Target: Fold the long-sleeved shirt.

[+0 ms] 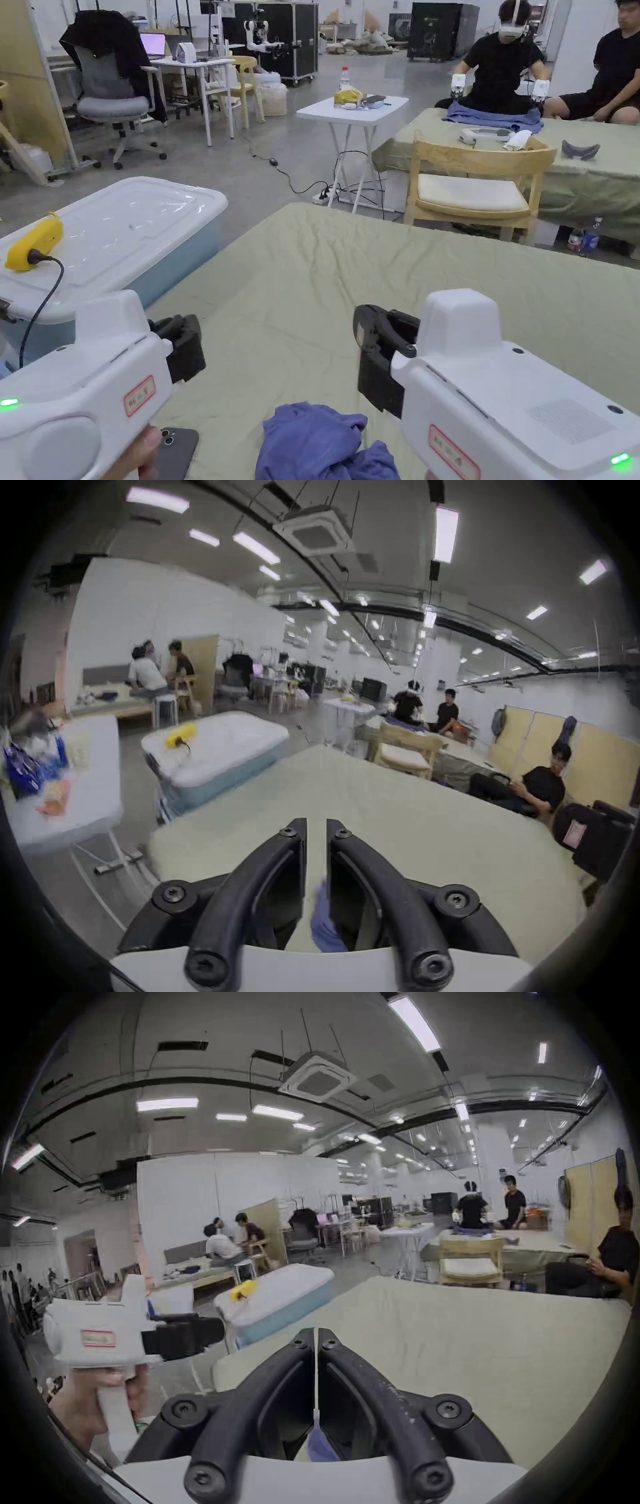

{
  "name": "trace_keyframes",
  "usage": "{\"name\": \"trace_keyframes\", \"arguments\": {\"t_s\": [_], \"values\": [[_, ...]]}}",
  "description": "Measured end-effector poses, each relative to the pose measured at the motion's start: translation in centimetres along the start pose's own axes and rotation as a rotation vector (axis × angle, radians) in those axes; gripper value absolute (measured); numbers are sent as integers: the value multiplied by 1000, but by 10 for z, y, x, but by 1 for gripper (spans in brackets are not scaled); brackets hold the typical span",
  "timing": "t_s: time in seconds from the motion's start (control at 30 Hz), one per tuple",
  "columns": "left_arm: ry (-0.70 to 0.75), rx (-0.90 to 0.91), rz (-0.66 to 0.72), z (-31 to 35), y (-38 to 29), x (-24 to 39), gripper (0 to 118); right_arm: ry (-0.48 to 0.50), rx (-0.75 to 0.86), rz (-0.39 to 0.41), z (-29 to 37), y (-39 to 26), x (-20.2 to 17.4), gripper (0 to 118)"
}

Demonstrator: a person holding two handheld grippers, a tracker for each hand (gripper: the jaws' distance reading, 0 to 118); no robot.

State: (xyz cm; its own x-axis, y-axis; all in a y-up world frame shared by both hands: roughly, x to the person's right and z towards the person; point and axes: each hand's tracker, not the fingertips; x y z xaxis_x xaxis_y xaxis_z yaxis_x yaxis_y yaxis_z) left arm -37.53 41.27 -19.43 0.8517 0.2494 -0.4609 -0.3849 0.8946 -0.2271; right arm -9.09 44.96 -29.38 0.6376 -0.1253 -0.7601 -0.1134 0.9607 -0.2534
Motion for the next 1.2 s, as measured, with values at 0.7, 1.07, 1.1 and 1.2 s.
{"name": "trace_keyframes", "arguments": {"t_s": [0.7, 1.07, 1.1, 1.2], "values": [[-120, -548, -129, -240, -154, 17, 16, -262, -253, -119, 60, -72, 107, 4], [-502, -157, -163, -105, 23, 186, 15, -281, 11, -152, 136, -21, 126, 4], [-533, -115, -193, -95, 35, 209, 15, -297, 35, -140, 147, -17, 129, 4], [-585, -40, -210, -73, 55, 274, 15, -352, 91, -148, 181, -9, 142, 4]]}}
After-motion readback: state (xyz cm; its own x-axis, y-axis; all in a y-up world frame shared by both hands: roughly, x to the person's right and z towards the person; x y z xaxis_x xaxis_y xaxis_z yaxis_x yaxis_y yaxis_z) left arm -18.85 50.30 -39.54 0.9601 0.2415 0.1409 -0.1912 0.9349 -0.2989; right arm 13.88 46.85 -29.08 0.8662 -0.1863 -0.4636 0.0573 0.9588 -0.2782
